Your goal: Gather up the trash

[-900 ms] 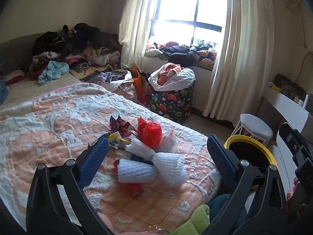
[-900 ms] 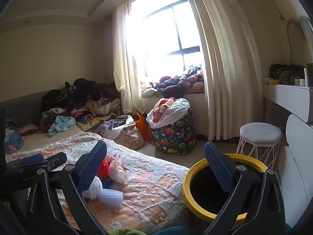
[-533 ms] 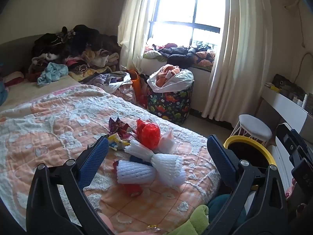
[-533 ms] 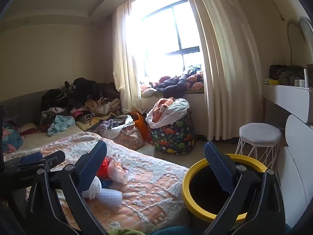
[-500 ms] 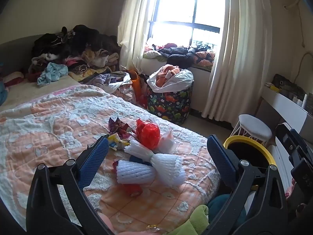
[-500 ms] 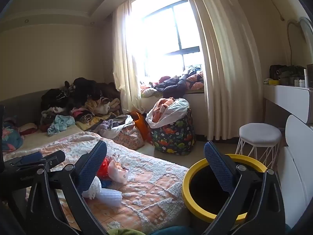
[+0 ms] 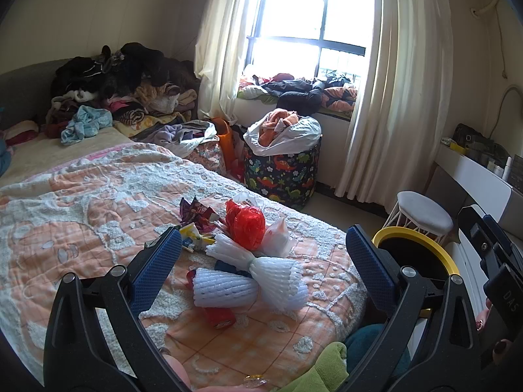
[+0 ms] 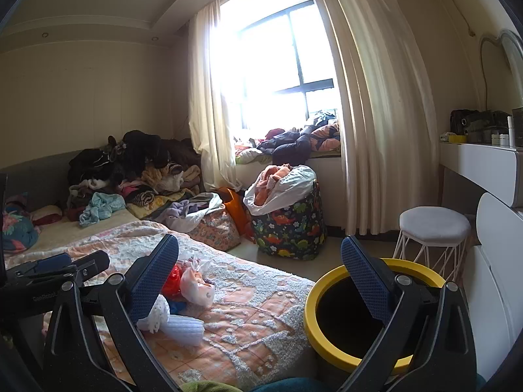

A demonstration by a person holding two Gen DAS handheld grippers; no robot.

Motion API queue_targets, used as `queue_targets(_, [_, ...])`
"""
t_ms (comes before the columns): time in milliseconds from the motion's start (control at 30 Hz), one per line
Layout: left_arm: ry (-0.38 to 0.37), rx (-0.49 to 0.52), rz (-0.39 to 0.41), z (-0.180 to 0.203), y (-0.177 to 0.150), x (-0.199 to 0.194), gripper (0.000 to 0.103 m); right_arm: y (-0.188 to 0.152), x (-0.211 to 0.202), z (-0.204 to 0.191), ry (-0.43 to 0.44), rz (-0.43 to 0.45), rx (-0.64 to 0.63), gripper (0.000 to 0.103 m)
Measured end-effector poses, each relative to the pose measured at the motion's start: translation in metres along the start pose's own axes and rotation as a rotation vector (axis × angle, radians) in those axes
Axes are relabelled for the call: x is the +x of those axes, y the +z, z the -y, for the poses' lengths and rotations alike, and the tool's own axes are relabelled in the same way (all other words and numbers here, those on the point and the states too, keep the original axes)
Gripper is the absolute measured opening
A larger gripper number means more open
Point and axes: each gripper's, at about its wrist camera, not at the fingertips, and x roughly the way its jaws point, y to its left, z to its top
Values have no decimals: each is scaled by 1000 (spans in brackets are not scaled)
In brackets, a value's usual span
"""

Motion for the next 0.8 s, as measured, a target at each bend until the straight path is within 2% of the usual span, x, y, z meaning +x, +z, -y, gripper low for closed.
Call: queue_targets(800, [-11, 8, -7, 3, 0, -3, 92, 0, 2, 4, -3, 0, 5, 97])
